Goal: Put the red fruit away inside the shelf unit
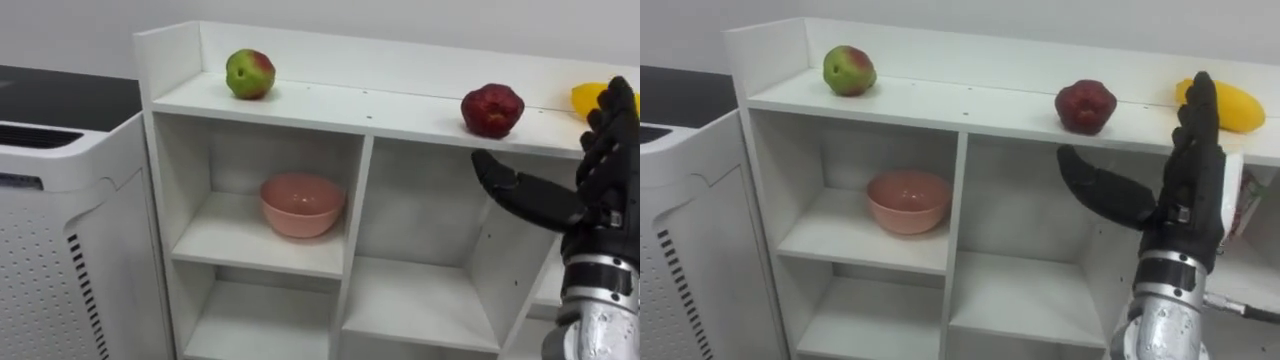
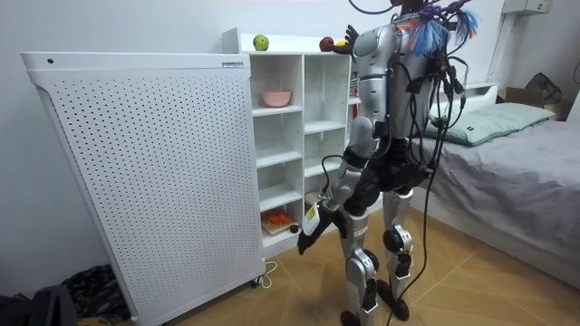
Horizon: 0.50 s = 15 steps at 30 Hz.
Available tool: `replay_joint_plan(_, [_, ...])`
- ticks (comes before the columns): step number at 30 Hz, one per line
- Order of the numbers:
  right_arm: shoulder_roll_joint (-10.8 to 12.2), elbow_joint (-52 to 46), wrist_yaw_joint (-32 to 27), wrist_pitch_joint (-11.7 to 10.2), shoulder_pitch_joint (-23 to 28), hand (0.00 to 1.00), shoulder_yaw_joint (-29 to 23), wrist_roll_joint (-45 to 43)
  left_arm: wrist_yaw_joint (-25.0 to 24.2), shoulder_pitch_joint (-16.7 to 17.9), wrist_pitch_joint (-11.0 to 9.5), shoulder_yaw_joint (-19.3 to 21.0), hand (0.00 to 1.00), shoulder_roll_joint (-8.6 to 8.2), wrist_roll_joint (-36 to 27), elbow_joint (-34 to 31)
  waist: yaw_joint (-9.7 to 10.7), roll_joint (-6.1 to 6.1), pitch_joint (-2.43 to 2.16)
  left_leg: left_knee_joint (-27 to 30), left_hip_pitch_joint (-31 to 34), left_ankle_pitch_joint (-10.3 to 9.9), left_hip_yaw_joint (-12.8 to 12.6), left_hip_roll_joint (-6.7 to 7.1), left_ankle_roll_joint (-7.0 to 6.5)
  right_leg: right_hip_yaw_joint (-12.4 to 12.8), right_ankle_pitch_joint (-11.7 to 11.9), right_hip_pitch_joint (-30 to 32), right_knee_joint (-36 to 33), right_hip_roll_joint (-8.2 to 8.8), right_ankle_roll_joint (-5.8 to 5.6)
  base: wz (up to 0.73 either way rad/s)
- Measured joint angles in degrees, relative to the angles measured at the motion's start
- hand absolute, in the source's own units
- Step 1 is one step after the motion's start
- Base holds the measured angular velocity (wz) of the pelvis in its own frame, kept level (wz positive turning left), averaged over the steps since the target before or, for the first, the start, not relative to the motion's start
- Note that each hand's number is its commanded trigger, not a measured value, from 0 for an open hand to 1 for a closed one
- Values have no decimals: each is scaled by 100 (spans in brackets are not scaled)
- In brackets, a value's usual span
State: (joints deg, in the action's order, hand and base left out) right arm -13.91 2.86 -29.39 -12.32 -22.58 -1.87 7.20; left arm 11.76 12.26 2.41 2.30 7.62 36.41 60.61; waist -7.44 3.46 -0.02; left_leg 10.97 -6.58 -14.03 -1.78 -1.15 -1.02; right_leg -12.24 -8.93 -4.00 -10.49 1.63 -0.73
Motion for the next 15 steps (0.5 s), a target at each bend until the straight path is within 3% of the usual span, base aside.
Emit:
replay_joint_plan(10, [-138,95,-20,242,-211,0,1,-5,-204,-2,135,-9,0,0,35,-226,-72,-18,21,-12,10,19,53,-3,17,-54,0,-9,-2,-2,0,2])
replay_joint_plan(15, [-193,346,-41,261,-257,0,7,-3,-240,4,192,-11,0,-2,38,-226,-82,40,48,-9,8,20,54,-4,16,-51,0,-10,-1,-1,0,0])
